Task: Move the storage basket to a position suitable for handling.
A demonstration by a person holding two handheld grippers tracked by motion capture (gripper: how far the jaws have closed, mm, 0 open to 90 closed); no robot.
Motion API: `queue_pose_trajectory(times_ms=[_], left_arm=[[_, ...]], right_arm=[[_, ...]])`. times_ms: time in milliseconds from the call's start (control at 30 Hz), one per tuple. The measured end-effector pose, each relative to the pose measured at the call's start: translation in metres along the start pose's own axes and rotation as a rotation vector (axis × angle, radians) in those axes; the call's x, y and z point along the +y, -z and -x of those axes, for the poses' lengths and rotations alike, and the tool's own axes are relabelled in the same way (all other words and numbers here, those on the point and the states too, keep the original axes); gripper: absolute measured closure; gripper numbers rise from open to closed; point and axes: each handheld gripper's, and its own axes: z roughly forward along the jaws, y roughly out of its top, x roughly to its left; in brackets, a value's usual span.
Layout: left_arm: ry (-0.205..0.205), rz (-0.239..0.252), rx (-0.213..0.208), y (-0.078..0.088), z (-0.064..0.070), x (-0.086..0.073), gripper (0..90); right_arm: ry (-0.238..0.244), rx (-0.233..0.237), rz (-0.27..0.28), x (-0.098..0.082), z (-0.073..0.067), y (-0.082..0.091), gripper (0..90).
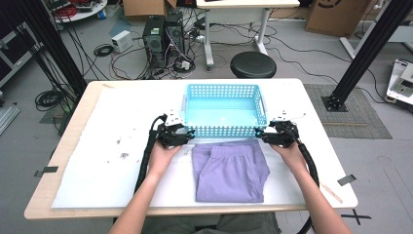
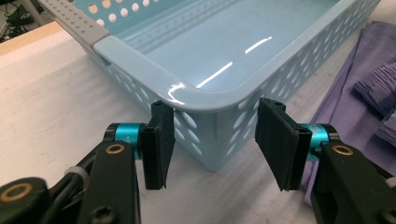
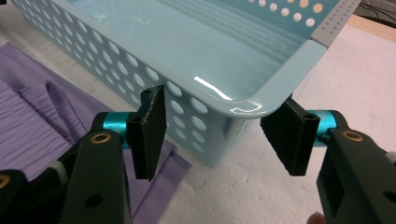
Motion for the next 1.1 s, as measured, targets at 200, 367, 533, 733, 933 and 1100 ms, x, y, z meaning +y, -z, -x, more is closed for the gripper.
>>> queue_pose_trajectory(times_ms=[200, 367, 533, 733, 933, 1100], left_arm=[[-0.007, 0.010, -0.001, 0.001, 0.000, -0.002, 47.7], [-0.034, 0.018, -0.002, 0.000, 0.000, -0.003, 40.1], [-0.031, 0.054, 0.031, 0.009, -0.001, 0.000, 32.4], [-0.005, 0.113, 0.010, 0.028, -0.005, -0.001, 28.1], [-0.026, 0.197, -0.034, 0.060, 0.002, -0.011, 27.7], [-0.019, 0.230, -0.031, 0.088, 0.011, -0.026, 27.7]], right_arm=[[0.002, 0.000, 0.003, -0.001, -0.001, 0.000, 41.9], [0.004, -0.007, 0.005, -0.001, -0.001, 0.001, 40.5], [-0.027, -0.007, 0.024, -0.003, 0.000, 0.004, 30.3], [-0.067, -0.002, 0.080, -0.004, 0.006, 0.019, 26.5], [-0.052, -0.045, 0.110, -0.014, 0.004, 0.035, 26.4], [-0.037, -0.072, 0.127, -0.025, -0.001, 0.048, 26.6]])
